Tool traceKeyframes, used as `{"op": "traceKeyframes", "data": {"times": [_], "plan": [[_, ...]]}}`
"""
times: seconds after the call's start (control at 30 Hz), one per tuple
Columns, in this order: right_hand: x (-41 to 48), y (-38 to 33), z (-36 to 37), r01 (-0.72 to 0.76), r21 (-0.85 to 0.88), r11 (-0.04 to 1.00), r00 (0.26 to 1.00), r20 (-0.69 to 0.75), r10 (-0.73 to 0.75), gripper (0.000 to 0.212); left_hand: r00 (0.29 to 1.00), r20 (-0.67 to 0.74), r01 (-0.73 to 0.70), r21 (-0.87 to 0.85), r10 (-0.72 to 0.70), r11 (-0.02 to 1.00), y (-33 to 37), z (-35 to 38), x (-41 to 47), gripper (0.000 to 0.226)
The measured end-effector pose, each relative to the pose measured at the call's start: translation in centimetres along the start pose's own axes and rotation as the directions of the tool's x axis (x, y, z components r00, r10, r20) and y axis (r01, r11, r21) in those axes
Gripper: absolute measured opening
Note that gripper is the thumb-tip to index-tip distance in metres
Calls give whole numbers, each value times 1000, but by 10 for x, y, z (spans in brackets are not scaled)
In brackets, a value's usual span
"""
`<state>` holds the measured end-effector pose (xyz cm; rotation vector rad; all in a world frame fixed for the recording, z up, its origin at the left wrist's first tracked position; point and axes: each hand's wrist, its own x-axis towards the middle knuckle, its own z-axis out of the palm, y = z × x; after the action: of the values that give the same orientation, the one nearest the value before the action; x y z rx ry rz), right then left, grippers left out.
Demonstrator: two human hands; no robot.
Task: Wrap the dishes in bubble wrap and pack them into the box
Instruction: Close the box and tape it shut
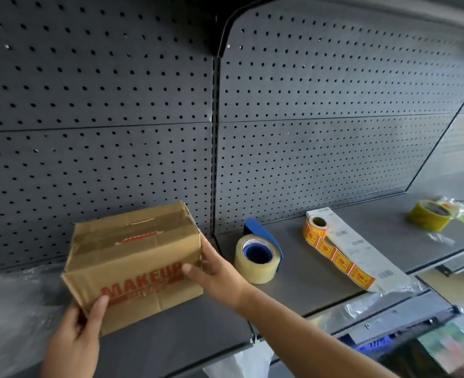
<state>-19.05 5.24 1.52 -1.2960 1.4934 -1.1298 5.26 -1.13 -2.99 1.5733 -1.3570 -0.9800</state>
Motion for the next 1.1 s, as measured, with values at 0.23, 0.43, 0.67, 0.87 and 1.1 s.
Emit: {"op": "traceKeyframes", "data": {"times": [0.23,0.43,0.67,0.87,1.1], "plan": [[-6,-36,-18,-24,-262,965,994,-105,-4,51,987,113,-130,152,114,980,37,-37,-14,27],[-9,-58,-25,-114,-227,967,993,-60,103,21,967,155,-242,295,203,924,44,-62,-16,49],[14,-54,-29,-301,-286,910,947,23,321,33,947,219,-309,409,236,859,52,-71,-9,34],[39,-47,-21,-368,-315,875,920,10,391,37,948,247,-304,512,201,803,49,-68,15,65],[35,-46,-18,-329,-404,854,936,-23,350,39,954,242,-286,571,176,770,48,-67,22,60]]}}
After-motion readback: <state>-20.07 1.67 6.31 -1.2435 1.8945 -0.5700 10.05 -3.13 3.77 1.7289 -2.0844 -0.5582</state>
